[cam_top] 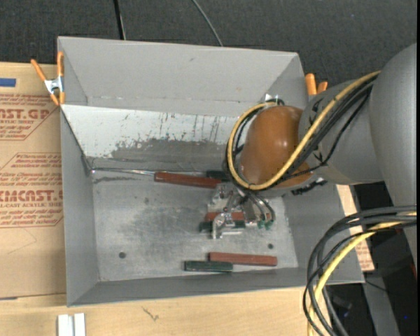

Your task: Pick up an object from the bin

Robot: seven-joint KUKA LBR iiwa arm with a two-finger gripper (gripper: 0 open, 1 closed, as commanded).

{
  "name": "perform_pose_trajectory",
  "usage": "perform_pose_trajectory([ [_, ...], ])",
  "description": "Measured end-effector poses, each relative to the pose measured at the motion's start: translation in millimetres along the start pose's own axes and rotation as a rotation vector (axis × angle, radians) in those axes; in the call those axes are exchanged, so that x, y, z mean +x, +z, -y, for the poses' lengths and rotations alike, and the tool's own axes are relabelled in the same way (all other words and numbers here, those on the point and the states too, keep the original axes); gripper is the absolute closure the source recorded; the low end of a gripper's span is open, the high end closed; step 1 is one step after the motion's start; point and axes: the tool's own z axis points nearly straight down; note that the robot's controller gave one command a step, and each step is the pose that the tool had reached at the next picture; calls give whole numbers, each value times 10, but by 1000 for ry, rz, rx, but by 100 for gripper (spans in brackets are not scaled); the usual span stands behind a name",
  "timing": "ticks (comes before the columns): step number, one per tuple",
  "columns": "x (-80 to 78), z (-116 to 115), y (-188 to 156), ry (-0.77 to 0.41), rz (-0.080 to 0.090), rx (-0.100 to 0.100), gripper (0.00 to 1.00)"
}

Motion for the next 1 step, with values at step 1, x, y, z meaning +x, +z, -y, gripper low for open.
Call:
perform_pose_trajectory([
  [1,-127,-110,-1952,27,-27,2,100],
])
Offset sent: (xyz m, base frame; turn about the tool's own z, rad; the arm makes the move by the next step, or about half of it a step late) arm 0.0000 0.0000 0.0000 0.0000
